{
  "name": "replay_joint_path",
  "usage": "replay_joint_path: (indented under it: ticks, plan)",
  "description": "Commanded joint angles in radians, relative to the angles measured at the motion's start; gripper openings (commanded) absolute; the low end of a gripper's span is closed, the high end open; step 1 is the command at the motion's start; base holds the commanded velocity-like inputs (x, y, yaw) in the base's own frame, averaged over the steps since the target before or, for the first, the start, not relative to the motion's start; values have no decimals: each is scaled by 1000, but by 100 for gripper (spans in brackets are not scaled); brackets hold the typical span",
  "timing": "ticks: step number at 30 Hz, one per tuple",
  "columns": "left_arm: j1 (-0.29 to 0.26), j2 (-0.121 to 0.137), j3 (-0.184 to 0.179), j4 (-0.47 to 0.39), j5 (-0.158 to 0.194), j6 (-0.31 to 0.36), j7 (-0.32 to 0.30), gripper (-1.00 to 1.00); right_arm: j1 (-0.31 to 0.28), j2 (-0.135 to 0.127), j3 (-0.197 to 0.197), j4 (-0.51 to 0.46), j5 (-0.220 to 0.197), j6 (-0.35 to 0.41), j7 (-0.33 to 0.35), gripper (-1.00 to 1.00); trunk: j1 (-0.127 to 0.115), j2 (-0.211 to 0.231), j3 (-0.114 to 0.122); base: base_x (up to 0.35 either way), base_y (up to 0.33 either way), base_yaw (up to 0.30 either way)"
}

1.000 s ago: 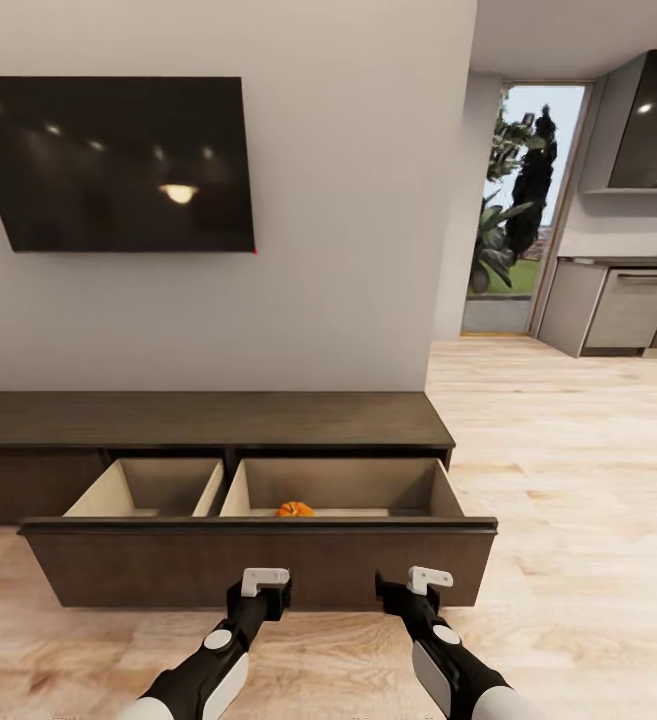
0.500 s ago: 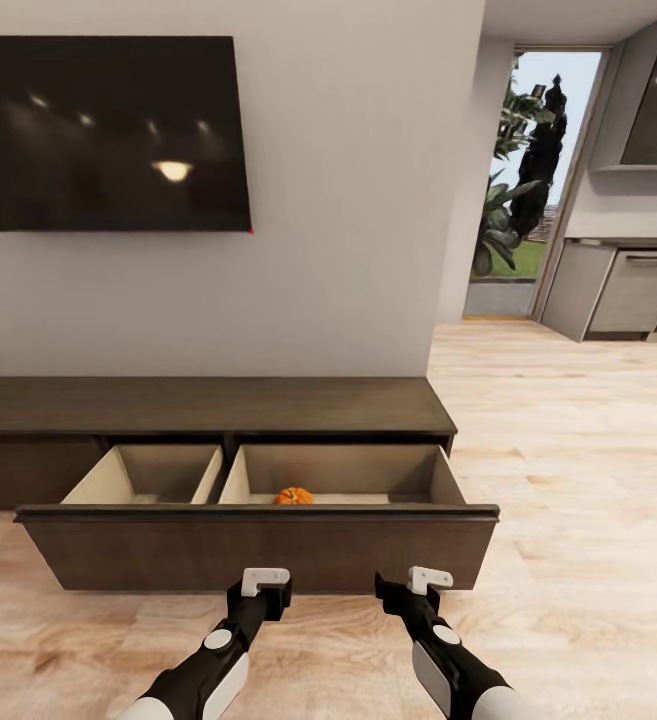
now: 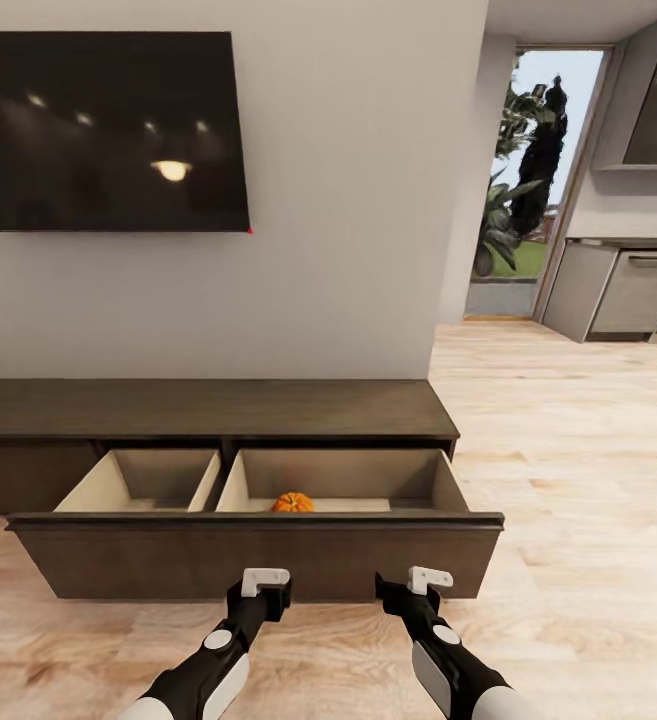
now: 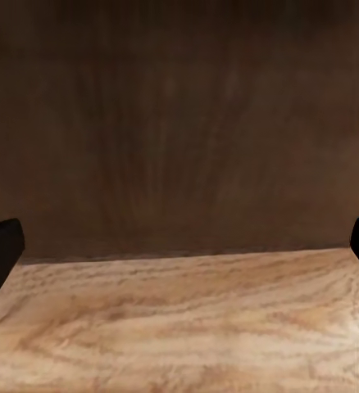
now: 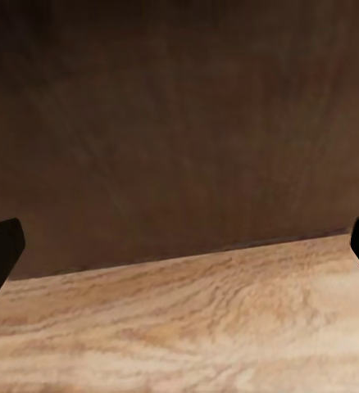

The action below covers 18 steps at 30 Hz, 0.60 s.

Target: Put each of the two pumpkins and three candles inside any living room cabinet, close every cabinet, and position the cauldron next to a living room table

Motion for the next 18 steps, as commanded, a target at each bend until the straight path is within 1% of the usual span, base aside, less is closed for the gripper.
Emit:
replay_joint_path:
  ticks: [1, 5, 12, 18]
  plan:
    - [-1, 1, -9, 1, 5, -4, 8, 100, 0, 0, 4, 1, -7, -4, -4, 100, 0, 0, -1, 50, 0, 0]
    - [-1, 1, -9, 3, 5, -4, 8, 100, -1, 0, 4, 1, -7, -4, -4, 100, 0, 0, -1, 124, 0, 0]
    - [-1, 1, -9, 7, 5, -4, 8, 100, -1, 0, 4, 1, -7, -4, -4, 100, 0, 0, -1, 247, 0, 0]
    - [-1, 1, -10, 7, 5, -4, 8, 100, -1, 0, 3, 1, -7, -4, -4, 100, 0, 0, -1, 57, 0, 0]
